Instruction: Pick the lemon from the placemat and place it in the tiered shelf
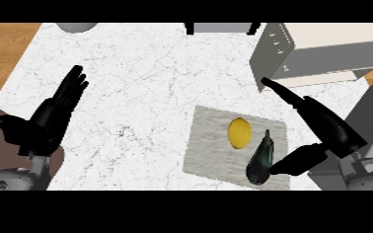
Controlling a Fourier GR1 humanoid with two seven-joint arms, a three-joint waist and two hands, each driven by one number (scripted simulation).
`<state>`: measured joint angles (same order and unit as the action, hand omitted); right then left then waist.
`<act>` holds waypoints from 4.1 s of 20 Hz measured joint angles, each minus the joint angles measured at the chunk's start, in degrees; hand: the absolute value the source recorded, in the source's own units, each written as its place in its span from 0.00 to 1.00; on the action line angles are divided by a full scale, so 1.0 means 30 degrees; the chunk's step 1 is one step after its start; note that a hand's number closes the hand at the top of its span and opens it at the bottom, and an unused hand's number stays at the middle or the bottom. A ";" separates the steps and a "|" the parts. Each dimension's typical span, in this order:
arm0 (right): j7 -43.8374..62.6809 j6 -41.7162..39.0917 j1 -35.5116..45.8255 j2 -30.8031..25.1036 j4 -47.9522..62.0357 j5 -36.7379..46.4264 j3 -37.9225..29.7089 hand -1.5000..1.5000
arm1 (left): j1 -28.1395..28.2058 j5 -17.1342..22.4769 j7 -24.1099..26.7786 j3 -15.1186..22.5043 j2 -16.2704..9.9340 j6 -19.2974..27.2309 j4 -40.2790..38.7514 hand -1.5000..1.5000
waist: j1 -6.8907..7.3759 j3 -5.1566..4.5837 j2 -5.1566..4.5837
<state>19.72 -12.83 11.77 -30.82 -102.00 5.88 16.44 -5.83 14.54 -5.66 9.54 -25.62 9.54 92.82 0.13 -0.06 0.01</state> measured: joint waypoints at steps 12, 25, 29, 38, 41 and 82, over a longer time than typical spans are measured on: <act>0.1624 -0.0967 0.1043 0.2645 0.1817 0.5223 0.1768 0.00 | 0.0340 -0.0984 -0.0450 -0.1273 0.0799 -0.1256 0.0343 0.50 | 0.0022 0.0018 0.0003; 0.3986 -0.4192 0.2005 0.4844 0.3552 0.7343 0.2274 0.00 | 0.0365 -0.1969 -0.1078 -0.2160 0.2009 -0.1999 0.0760 0.50 | 0.0009 0.0019 0.0003; 0.4053 -0.4156 0.2043 0.4974 0.4224 0.8983 0.2619 0.00 | 0.0770 -0.2376 -0.1026 -0.2171 0.2352 -0.2160 0.1043 0.50 | 0.0024 0.0020 0.0002; 0.4028 -0.5542 0.2187 0.5073 0.5540 1.0688 0.1693 0.00 | 0.0790 -0.2709 -0.1062 -0.2949 0.2836 -0.3060 0.0967 0.50 | -0.0003 0.0018 0.0002; 0.3763 -0.5789 0.1991 0.5431 0.5883 1.1238 0.1371 0.00 | 0.0513 -0.3003 -0.1179 -0.3197 0.3070 -0.3361 0.0772 0.50 | -0.0011 0.0023 -0.0001; -0.4885 0.3102 0.1826 0.6787 1.2331 1.7370 -0.0612 1.00 | 0.0698 -0.4492 -0.2062 -0.4486 0.4831 -0.4840 0.1755 0.50 | 0.0062 -0.0050 0.0191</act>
<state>5.06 -3.53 17.24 -10.46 -65.01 58.00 14.60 -3.73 1.06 -11.84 -3.92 -11.13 -4.98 98.08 0.32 -0.21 0.58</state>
